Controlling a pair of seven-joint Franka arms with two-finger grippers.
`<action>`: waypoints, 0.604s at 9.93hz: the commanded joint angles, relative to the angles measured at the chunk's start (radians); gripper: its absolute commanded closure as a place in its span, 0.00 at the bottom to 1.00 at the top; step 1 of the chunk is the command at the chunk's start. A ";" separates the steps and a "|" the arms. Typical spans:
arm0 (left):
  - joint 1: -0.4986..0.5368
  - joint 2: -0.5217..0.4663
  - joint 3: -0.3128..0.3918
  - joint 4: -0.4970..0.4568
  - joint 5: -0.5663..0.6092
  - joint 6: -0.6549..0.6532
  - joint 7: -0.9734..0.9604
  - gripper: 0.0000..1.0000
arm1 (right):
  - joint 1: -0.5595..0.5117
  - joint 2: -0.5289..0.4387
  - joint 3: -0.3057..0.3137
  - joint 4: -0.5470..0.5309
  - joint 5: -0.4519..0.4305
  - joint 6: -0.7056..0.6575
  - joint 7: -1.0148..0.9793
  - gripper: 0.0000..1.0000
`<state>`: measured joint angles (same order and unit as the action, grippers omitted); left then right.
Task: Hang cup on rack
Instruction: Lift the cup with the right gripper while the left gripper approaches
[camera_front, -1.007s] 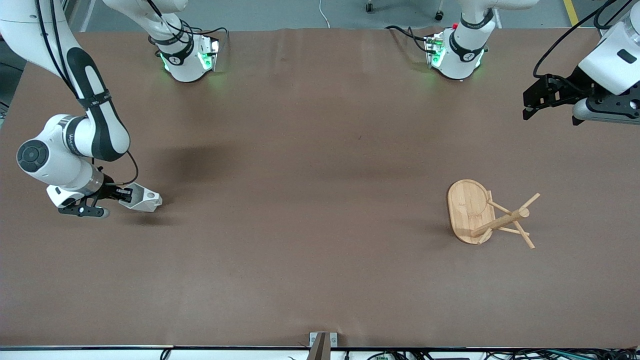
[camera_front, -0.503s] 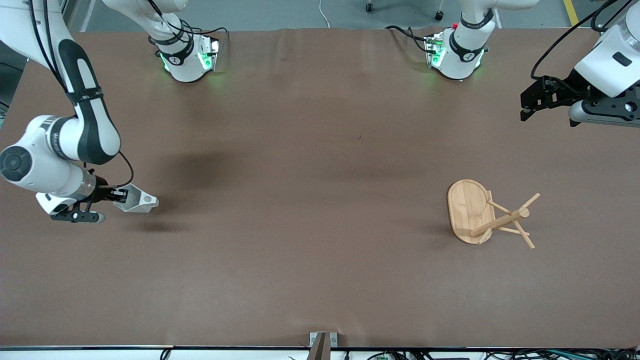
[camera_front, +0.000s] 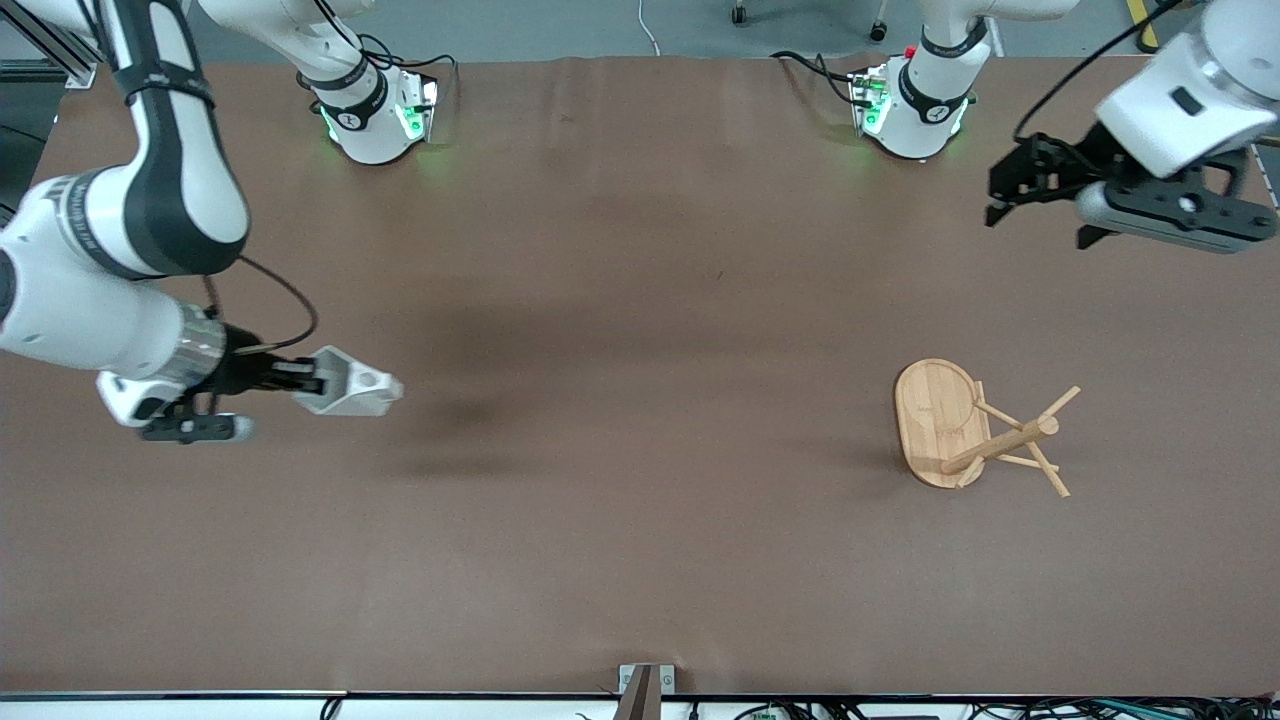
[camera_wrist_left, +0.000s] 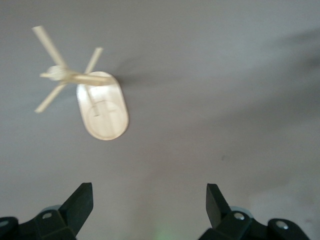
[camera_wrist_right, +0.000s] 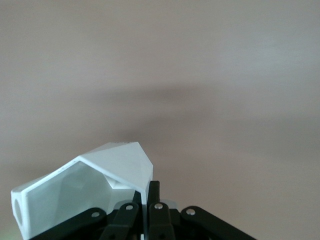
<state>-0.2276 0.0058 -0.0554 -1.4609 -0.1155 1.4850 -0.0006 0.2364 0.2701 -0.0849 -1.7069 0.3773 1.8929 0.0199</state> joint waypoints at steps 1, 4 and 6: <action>-0.048 0.017 -0.072 -0.009 -0.006 0.027 0.010 0.00 | 0.113 0.001 -0.010 -0.048 0.220 0.044 0.014 0.99; -0.087 0.036 -0.185 -0.010 -0.007 0.121 0.010 0.00 | 0.210 0.001 -0.009 -0.060 0.484 0.055 -0.006 0.99; -0.120 0.065 -0.231 -0.012 -0.001 0.168 0.011 0.00 | 0.250 0.001 -0.009 -0.071 0.668 0.039 -0.082 0.99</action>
<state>-0.3326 0.0326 -0.2690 -1.4616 -0.1169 1.6276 -0.0022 0.4680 0.2922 -0.0836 -1.7497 0.9401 1.9415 -0.0141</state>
